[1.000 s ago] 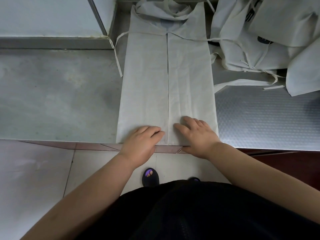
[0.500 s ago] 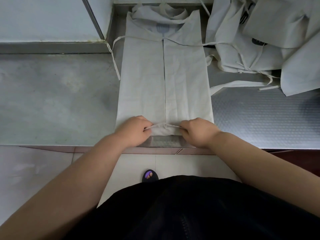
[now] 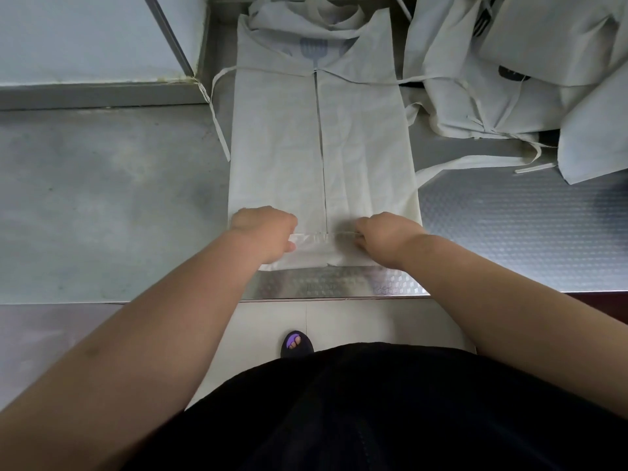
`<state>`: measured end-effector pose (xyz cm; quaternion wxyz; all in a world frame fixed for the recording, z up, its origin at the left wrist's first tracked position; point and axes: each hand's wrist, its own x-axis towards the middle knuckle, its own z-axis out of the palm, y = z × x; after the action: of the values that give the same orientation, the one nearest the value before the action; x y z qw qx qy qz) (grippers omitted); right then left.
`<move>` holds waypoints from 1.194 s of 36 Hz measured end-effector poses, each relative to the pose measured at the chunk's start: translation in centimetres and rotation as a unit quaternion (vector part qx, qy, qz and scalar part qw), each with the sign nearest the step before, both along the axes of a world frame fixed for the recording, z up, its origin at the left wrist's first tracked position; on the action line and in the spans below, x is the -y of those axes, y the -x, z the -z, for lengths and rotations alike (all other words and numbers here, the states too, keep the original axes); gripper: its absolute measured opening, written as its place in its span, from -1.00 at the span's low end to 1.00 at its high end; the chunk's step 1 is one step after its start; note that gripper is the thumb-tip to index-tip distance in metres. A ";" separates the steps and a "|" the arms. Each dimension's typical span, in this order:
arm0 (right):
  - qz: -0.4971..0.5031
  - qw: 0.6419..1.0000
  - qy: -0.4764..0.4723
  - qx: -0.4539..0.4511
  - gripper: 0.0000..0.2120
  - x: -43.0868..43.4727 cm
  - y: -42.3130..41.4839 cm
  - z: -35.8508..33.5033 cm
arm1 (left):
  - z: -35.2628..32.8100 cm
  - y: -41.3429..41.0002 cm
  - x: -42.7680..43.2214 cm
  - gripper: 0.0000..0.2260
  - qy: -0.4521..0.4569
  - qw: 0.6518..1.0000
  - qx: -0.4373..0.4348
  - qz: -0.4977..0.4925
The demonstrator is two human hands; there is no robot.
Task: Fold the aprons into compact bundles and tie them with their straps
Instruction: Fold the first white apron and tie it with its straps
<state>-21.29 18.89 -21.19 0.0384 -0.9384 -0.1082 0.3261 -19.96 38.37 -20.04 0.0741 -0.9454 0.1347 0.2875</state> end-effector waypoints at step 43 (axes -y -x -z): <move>-0.005 0.976 -0.192 0.103 -0.75 1.5 2.9 1.3 | 3.9 5.9 5.1 -0.72 0.200 0.934 0.114 -0.273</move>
<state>-24.21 17.42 -22.47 0.2047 -0.9414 -0.1768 0.2014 -25.85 33.22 -23.94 -0.1828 -0.9674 -0.0833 0.1544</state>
